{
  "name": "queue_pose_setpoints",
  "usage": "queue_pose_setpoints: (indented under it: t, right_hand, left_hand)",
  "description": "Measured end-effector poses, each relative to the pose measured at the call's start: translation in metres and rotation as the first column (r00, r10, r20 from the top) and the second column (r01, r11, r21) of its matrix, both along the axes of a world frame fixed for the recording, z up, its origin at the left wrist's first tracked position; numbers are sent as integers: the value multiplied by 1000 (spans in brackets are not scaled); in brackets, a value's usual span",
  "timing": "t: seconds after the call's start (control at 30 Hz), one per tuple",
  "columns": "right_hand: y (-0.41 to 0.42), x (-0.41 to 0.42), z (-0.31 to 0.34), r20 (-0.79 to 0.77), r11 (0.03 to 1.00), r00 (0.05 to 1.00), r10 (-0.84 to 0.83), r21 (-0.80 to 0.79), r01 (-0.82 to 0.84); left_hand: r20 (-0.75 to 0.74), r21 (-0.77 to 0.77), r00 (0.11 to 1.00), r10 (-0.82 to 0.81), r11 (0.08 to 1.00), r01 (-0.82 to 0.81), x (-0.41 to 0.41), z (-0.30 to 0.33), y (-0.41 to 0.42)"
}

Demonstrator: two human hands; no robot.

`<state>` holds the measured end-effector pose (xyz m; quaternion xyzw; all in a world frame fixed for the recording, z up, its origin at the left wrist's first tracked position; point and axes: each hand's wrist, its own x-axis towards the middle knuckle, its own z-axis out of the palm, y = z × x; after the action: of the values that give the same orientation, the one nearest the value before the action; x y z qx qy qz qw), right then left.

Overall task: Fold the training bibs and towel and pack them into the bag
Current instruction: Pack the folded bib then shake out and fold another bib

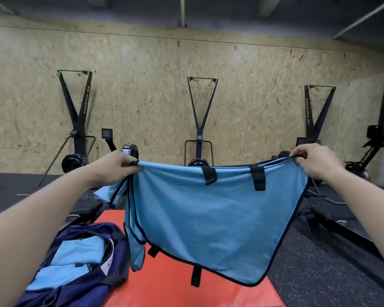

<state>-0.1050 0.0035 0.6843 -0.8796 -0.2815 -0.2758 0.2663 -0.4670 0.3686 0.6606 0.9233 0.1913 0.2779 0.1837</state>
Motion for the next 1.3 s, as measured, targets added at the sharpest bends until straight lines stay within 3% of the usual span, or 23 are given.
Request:
queue_pose_setpoints:
  t: [0.13,0.37,0.53,0.73,0.93,1.13,1.3]
  right_hand:
    - [4,-2,-5,-40,999,999,7,-39,-9]
    - [8,-16,-7,-123,990,992,41,-128,-57]
    - [30,-51,-4,-184,931,939,291,-172,-323]
    - [81,-120,6,-197,694,687,700,-43,-719]
    - [126,-157,-4,-298,462,397,868,189,-866]
    - [135,-160,-6,-330,555,466,821,274,-785]
    - [138,-150,-6,-288,661,612,737,116,-742]
  left_hand:
    - [100,16,994,53,998,-55,0,15,-1]
    - [118,97,991,64,992,-75,1,34,-11]
    - [119,73,992,-50,996,42,16,41,-38]
    - [141,16,961,-240,971,240,48,42,-68]
    - [113,40,921,-373,928,371,69,46,-87]
    - [96,199,972,-215,961,192,68,50,-88]
    - [67,234,981,-180,959,160,67,50,-92]
